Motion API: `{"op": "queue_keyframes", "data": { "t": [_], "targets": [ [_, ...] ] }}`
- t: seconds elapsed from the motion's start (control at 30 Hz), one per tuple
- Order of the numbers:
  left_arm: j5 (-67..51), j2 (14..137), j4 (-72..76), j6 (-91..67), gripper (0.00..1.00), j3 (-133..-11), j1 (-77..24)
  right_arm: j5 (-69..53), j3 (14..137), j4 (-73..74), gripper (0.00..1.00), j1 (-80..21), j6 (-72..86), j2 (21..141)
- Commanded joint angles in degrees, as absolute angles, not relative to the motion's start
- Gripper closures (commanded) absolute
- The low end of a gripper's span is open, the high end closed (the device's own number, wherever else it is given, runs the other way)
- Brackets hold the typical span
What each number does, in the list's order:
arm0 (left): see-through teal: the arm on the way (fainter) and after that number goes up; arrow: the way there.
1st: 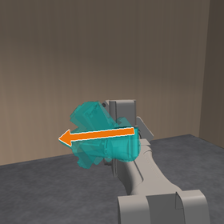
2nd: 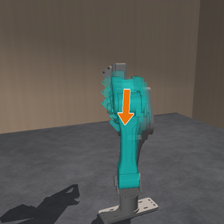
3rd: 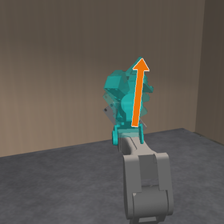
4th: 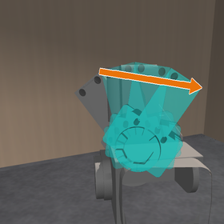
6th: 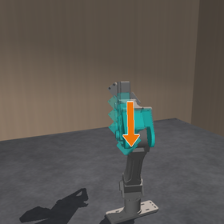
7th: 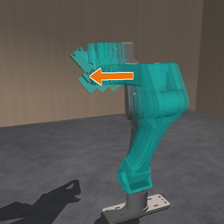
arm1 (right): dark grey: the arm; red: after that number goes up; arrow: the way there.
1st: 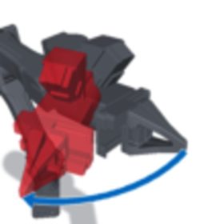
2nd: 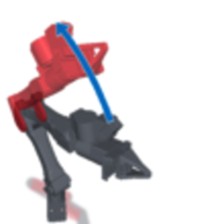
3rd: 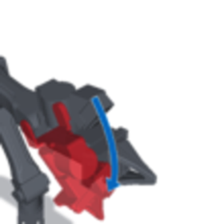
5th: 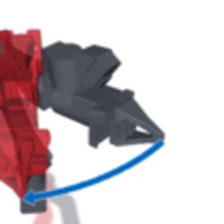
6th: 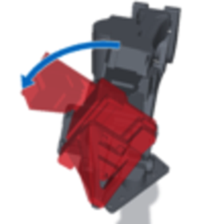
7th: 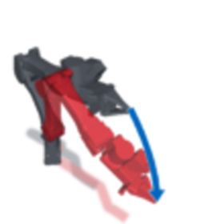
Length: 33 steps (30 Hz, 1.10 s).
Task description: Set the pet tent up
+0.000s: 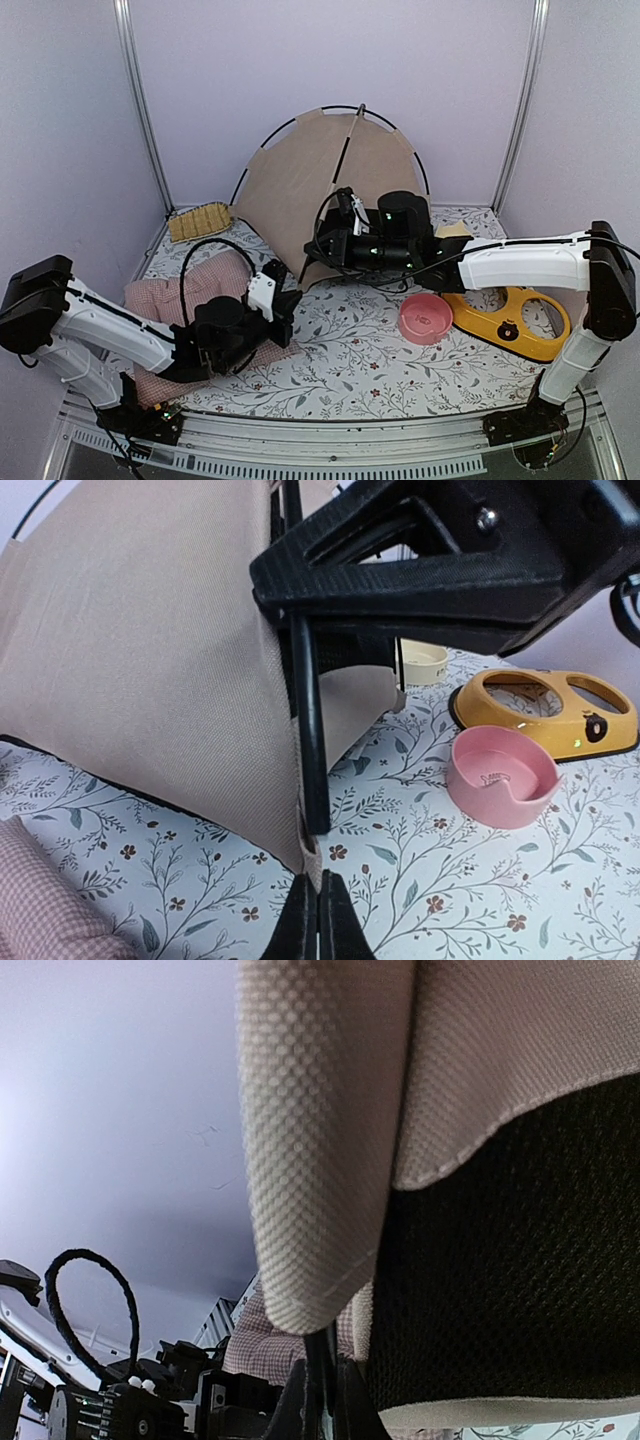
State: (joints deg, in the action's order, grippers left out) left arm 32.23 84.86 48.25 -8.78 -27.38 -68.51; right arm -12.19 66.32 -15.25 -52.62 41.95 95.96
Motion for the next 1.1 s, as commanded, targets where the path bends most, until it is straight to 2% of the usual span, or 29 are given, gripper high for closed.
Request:
{"op": "queue_keyframes", "data": {
  "t": [0.0,0.53,1.07],
  "targets": [
    [31.01,83.82,44.06,-7.74,1.0,-26.91,-71.49,-3.9,66.97,-19.7,1.0,-50.32,41.88,95.0],
    [29.7,82.71,42.69,-6.73,1.0,-27.73,-71.8,-2.77,65.91,-19.82,1.0,-50.31,42.71,95.79],
    [27.16,78.71,33.3,-8.21,1.0,-30.2,-71.79,-0.78,60.46,-22.27,1.0,-50.36,44.44,94.09]
  ]
}}
